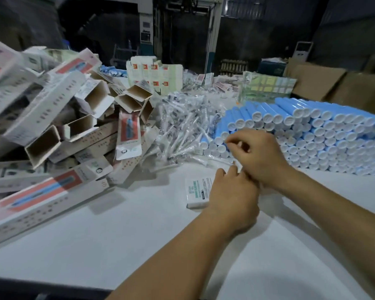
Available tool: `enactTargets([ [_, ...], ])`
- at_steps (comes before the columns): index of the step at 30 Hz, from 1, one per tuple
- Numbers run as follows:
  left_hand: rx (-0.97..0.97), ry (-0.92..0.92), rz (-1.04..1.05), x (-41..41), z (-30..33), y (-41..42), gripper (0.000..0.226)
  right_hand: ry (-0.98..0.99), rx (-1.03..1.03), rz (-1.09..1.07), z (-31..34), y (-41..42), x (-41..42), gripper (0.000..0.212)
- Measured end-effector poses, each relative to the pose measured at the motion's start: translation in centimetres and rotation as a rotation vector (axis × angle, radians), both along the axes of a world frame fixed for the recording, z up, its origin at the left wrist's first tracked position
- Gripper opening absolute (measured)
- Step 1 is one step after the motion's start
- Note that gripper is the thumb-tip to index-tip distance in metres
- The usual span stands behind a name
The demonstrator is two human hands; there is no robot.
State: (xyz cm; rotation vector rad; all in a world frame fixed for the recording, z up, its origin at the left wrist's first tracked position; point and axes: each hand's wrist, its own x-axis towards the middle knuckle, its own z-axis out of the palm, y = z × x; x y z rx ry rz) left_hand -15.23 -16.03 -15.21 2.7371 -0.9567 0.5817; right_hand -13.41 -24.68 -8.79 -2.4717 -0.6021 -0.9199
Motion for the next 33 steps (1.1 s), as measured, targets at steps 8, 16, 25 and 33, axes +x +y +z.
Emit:
enactTargets([
  [8,0.074,-0.038,-0.014,0.3,-1.6,0.5,0.056,0.363,-0.871,-0.214,-2.1,7.5,10.4,0.015],
  [16,0.085,0.033,-0.016,0.6,-0.5,0.2,0.048,0.2,-0.837,-0.22,0.2,4.3,6.1,0.016],
  [25,0.009,0.007,0.008,1.1,-1.1,0.0,0.075,0.204,0.189,-0.431,-2.2,-12.1,-7.0,0.022],
  [33,0.004,-0.032,-0.015,0.6,-1.1,-0.3,0.073,0.332,-0.083,-0.557,-4.8,-12.9,-8.0,0.013],
])
